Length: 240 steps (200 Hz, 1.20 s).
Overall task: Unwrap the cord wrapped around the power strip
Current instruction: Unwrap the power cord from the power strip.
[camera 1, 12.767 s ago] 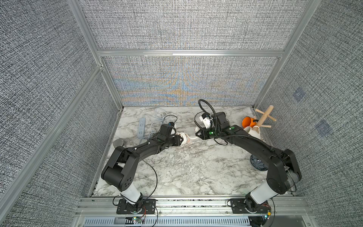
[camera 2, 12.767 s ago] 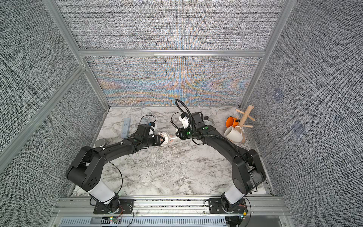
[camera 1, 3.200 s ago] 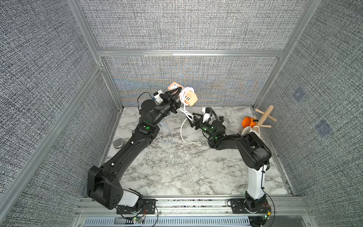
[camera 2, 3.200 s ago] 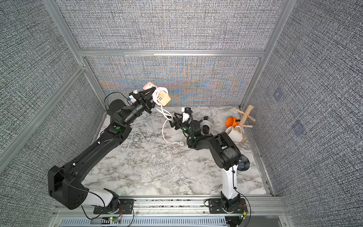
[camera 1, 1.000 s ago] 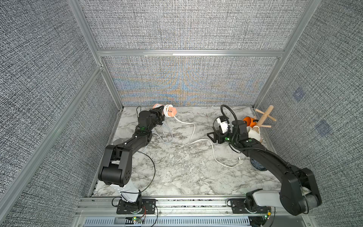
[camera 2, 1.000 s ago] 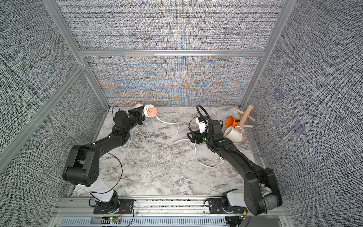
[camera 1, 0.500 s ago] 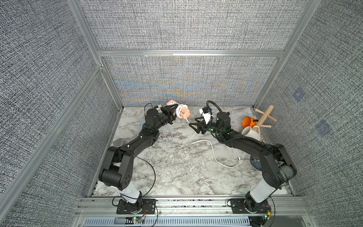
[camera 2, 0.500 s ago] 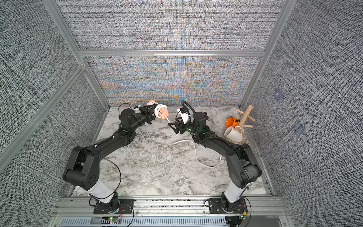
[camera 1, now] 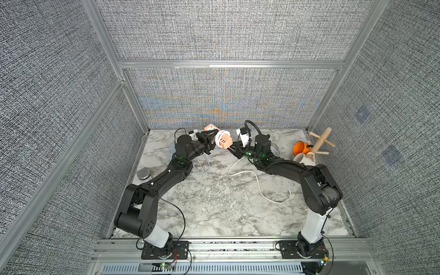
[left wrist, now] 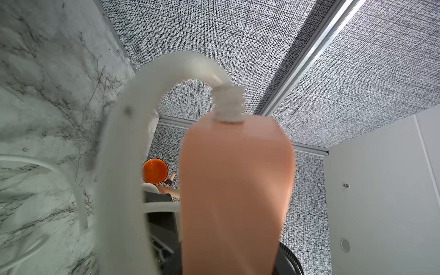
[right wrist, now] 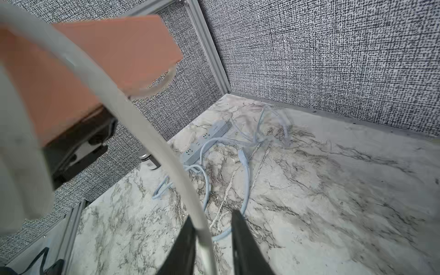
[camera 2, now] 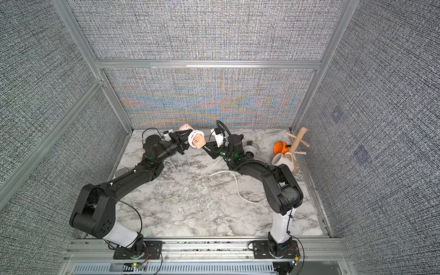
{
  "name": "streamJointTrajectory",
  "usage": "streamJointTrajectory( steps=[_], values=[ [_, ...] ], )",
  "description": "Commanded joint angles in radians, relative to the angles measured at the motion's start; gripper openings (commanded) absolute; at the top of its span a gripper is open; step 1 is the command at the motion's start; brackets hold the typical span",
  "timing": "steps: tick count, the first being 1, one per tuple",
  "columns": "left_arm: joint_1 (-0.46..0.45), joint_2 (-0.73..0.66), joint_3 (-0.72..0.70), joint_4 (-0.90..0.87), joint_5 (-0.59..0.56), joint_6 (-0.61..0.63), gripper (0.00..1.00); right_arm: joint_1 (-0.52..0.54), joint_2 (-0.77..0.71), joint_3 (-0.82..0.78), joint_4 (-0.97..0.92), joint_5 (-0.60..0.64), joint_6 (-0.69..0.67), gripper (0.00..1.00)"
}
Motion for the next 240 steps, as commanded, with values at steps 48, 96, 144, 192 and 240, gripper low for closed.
streamJointTrajectory(
  steps=[48, 96, 144, 192, 240],
  values=[
    [0.003, -0.022, -0.146, 0.131, -0.020, 0.028, 0.00, -0.043, -0.098, -0.002, -0.096, -0.053, -0.043, 0.03],
    [0.006, 0.081, -0.177, 0.195, -0.103, 0.037, 0.00, -0.001, -0.271, -0.086, -0.272, -0.052, -0.202, 0.00],
    [-0.004, 0.240, -0.083, 0.374, -0.125, -0.049, 0.00, 0.094, -0.344, -0.222, -0.370, 0.051, -0.282, 0.00],
    [-0.002, 0.233, -0.032, 0.364, -0.105, -0.058, 0.00, 0.085, -0.267, -0.322, -0.277, 0.073, -0.232, 0.00],
    [0.011, 0.183, -0.101, 0.399, -0.033, -0.066, 0.00, -0.073, -0.172, -0.292, -0.270, 0.074, -0.098, 0.00]
  ],
)
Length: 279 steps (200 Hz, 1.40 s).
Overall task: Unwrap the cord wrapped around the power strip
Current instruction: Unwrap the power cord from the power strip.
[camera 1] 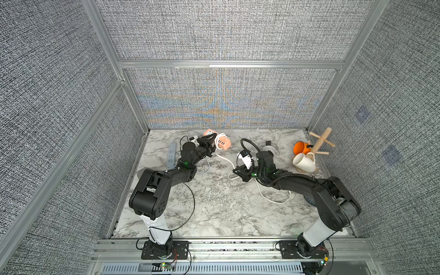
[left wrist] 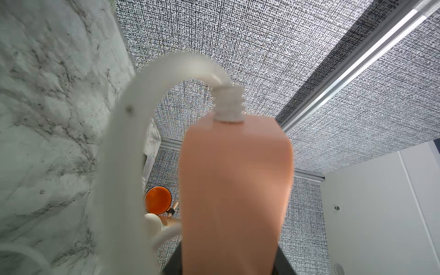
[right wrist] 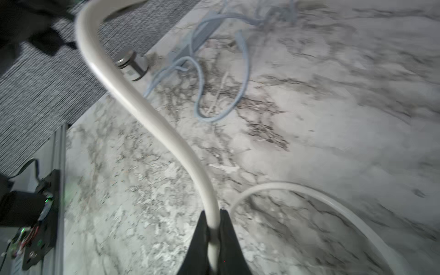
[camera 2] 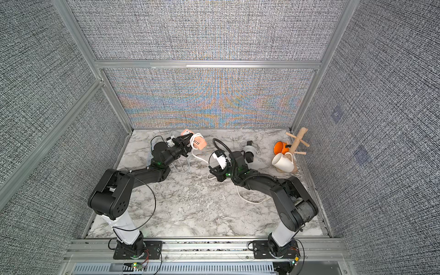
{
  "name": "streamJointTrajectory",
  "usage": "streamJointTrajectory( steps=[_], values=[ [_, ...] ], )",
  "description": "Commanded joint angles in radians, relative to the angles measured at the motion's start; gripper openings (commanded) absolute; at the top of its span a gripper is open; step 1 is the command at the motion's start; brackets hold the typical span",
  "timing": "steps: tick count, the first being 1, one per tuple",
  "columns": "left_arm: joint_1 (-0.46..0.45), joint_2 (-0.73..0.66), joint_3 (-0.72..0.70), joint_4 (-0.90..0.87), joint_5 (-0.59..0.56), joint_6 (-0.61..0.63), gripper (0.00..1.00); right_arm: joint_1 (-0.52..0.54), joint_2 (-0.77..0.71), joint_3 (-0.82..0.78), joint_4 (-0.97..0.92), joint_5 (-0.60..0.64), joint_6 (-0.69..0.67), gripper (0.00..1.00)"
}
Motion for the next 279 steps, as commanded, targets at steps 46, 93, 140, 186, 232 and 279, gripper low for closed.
streamJointTrajectory(
  steps=[46, 93, 140, 186, 232, 279],
  values=[
    [0.012, -0.097, -0.138, 0.069, 0.162, 0.092, 0.00, -0.196, 0.033, 0.181, -0.053, -0.042, 0.088, 0.00],
    [0.017, -0.190, -0.159, -0.275, 0.129, 0.391, 0.00, -0.211, -0.064, 0.282, -0.152, -0.094, 0.058, 0.00],
    [0.021, -0.133, -0.078, -0.340, 0.063, 0.476, 0.00, -0.178, -0.204, 0.263, -0.261, -0.177, -0.045, 0.00],
    [0.021, 0.013, 0.018, -0.204, -0.043, 0.390, 0.00, -0.088, -0.269, 0.114, -0.274, -0.229, -0.149, 0.00],
    [0.022, 0.128, 0.126, -0.055, -0.084, 0.258, 0.00, -0.037, -0.192, -0.050, -0.126, -0.208, -0.118, 0.00],
    [0.076, 0.074, 0.085, -0.018, -0.085, 0.229, 0.00, -0.081, -0.029, -0.095, -0.102, -0.067, -0.056, 0.00]
  ],
)
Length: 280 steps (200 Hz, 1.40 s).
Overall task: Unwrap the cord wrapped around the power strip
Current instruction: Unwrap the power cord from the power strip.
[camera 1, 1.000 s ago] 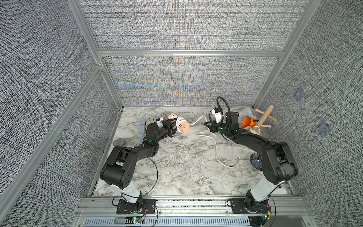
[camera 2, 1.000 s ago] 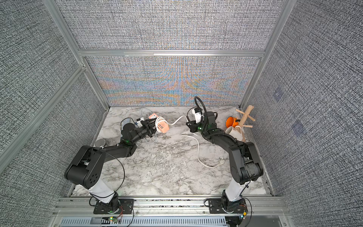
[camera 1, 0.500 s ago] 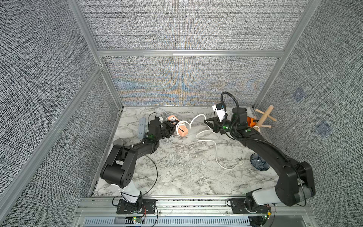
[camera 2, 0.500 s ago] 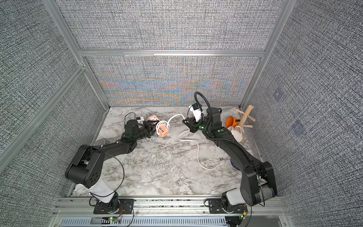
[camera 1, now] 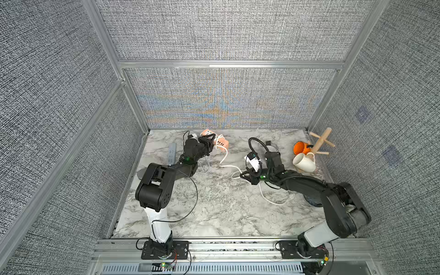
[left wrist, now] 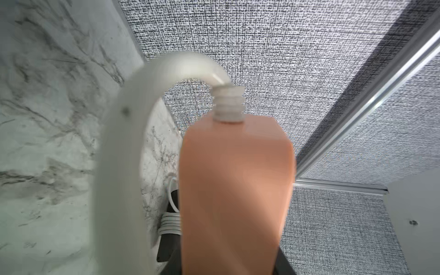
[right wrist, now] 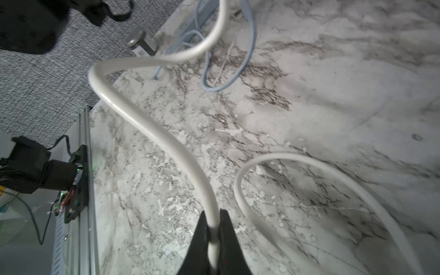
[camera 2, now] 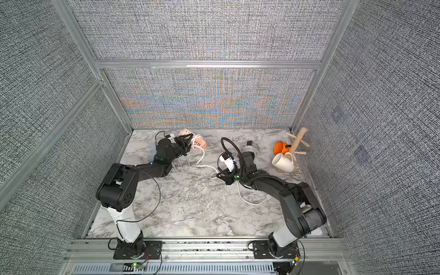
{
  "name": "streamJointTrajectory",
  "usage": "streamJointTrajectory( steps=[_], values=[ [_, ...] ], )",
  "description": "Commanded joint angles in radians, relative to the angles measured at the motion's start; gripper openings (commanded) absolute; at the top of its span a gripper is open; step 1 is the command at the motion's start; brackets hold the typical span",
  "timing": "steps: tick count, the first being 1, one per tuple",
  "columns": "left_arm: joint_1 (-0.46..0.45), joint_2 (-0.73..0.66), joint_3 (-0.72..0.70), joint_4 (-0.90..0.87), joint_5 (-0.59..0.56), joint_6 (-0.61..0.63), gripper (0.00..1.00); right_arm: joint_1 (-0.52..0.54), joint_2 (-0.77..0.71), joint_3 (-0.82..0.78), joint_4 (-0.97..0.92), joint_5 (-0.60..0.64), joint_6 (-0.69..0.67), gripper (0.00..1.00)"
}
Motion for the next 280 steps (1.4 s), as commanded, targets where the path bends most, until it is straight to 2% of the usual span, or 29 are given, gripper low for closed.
streamJointTrajectory(
  steps=[1, 5, 13, 30, 43, 54, 66, 85, 102, 133, 147, 164, 178, 219, 236, 262, 280],
  values=[
    [0.039, -0.046, -0.034, 0.093, -0.015, -0.025, 0.00, -0.021, 0.043, -0.042, 0.060, 0.081, 0.033, 0.00],
    [0.049, -0.055, -0.045, 0.089, -0.015, -0.026, 0.00, -0.028, 0.046, -0.051, 0.068, 0.083, 0.041, 0.01],
    [0.062, -0.067, -0.065, 0.091, -0.013, -0.041, 0.00, -0.041, 0.049, -0.066, 0.083, 0.072, 0.052, 0.08],
    [0.072, -0.065, -0.076, 0.113, 0.025, -0.061, 0.00, -0.055, 0.021, -0.081, 0.109, 0.011, 0.051, 0.43],
    [0.062, -0.049, -0.067, 0.132, 0.061, -0.076, 0.00, -0.056, -0.023, -0.074, 0.108, -0.035, 0.034, 0.62],
    [0.051, -0.041, -0.072, 0.166, 0.059, -0.102, 0.00, -0.057, -0.063, -0.051, 0.089, -0.062, 0.017, 0.72],
    [0.042, -0.037, -0.075, 0.192, 0.058, -0.122, 0.00, -0.056, -0.105, -0.020, 0.061, -0.069, 0.008, 0.78],
    [0.023, -0.058, -0.076, 0.184, 0.053, -0.121, 0.00, -0.044, -0.133, 0.057, 0.051, -0.039, 0.025, 0.79],
    [0.001, -0.077, -0.077, 0.180, 0.042, -0.141, 0.00, 0.001, -0.099, 0.110, 0.092, 0.005, 0.029, 0.77],
    [-0.025, -0.117, -0.084, 0.186, 0.031, -0.194, 0.00, 0.036, 0.016, 0.123, 0.357, 0.013, 0.091, 0.65],
    [-0.029, -0.144, -0.090, 0.171, 0.031, -0.201, 0.00, 0.042, 0.065, 0.127, 0.493, -0.001, 0.140, 0.63],
    [-0.030, -0.173, -0.099, 0.159, 0.030, -0.207, 0.00, 0.047, 0.112, 0.105, 0.690, -0.008, 0.201, 0.66],
    [-0.030, -0.185, -0.104, 0.156, 0.035, -0.217, 0.00, 0.049, 0.152, 0.108, 0.783, -0.012, 0.241, 0.69],
    [-0.038, -0.195, -0.109, 0.149, 0.047, -0.241, 0.00, 0.085, 0.279, 0.201, 0.826, -0.052, 0.290, 0.81],
    [-0.046, -0.194, -0.110, 0.166, 0.047, -0.256, 0.00, 0.096, 0.320, 0.236, 0.812, -0.050, 0.300, 0.81],
    [-0.050, -0.204, -0.110, 0.170, 0.046, -0.267, 0.00, 0.101, 0.382, 0.266, 0.857, -0.080, 0.362, 0.72],
    [-0.048, -0.209, -0.114, 0.174, 0.048, -0.269, 0.00, 0.104, 0.392, 0.274, 0.847, -0.079, 0.366, 0.55]
  ],
)
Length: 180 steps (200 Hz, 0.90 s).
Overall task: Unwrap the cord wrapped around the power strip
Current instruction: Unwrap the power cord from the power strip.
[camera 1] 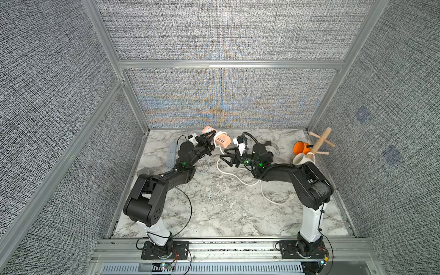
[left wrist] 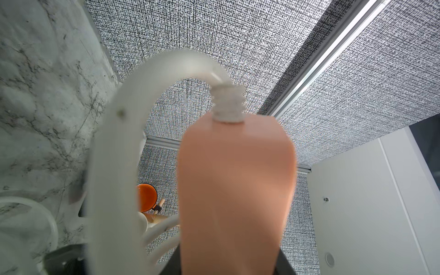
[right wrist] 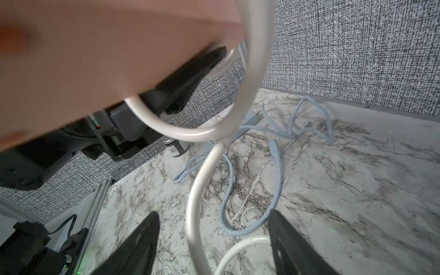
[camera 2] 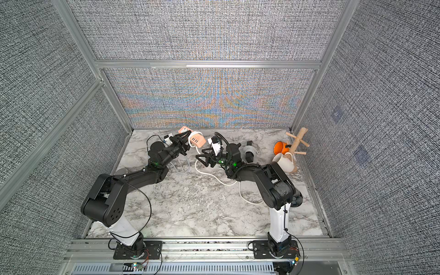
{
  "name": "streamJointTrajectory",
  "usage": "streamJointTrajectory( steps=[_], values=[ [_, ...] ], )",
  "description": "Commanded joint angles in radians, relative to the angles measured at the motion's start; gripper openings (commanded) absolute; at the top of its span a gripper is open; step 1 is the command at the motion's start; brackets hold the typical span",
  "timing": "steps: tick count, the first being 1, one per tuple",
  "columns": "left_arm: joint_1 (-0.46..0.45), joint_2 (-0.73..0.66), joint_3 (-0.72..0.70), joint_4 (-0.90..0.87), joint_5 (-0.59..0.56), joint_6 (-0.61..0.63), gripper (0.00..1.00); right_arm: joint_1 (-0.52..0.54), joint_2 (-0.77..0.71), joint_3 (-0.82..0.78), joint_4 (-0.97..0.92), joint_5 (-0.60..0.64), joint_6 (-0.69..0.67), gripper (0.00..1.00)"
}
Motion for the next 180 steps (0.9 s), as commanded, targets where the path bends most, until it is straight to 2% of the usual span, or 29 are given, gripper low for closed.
streamJointTrajectory(
  steps=[1, 6, 19, 23, 75, 100, 121, 148, 180],
  values=[
    [0.002, -0.016, -0.002, 0.074, 0.009, -0.013, 0.00, 0.004, 0.013, 0.013, 0.060, -0.016, 0.042, 0.54],
    [0.001, -0.019, -0.006, 0.074, 0.007, -0.013, 0.00, 0.004, 0.008, 0.008, 0.058, -0.010, 0.040, 0.47],
    [0.001, -0.027, -0.024, 0.075, 0.007, -0.008, 0.00, -0.002, -0.007, 0.004, 0.027, 0.008, 0.025, 0.21],
    [0.001, -0.030, -0.029, 0.075, 0.008, -0.007, 0.00, -0.006, -0.010, 0.005, 0.011, 0.010, 0.018, 0.17],
    [0.001, -0.023, -0.185, 0.183, 0.071, -0.008, 0.00, -0.081, -0.082, 0.016, -0.093, 0.004, -0.001, 0.00],
    [0.003, -0.020, -0.248, 0.183, 0.050, -0.007, 0.00, -0.099, -0.148, 0.013, -0.151, -0.019, -0.041, 0.00],
    [0.005, 0.009, -0.233, 0.175, 0.017, 0.009, 0.00, -0.090, -0.238, -0.041, -0.189, -0.061, -0.107, 0.00],
    [0.005, 0.096, -0.118, 0.168, 0.014, 0.035, 0.00, -0.065, -0.363, -0.127, -0.317, -0.108, -0.248, 0.00],
    [0.005, 0.205, 0.039, 0.193, 0.009, 0.009, 0.00, -0.020, -0.438, -0.190, -0.521, -0.071, -0.399, 0.00]
  ],
)
